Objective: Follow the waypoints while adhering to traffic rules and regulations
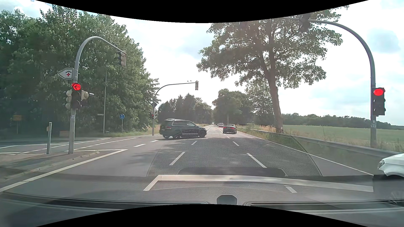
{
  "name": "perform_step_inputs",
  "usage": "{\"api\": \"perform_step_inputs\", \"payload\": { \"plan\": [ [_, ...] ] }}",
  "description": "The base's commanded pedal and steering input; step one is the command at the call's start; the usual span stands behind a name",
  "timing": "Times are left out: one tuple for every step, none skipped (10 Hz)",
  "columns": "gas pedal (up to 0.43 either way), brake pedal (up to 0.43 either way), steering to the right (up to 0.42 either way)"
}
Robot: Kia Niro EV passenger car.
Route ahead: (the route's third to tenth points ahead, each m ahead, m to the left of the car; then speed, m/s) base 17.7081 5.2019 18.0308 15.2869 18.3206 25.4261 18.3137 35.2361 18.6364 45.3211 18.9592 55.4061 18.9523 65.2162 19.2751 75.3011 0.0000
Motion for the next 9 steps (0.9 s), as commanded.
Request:
{"api": "perform_step_inputs", "payload": {
  "plan": [
    [0.000, 0.470, -0.001],
    [0.000, 0.470, -0.001],
    [0.000, 0.470, -0.002],
    [0.000, 0.470, -0.001],
    [0.000, 0.470, -0.001],
    [0.000, 0.470, -0.001],
    [0.000, 0.470, -0.001],
    [0.000, 0.470, -0.002],
    [0.000, 0.470, -0.002]
  ]
}}
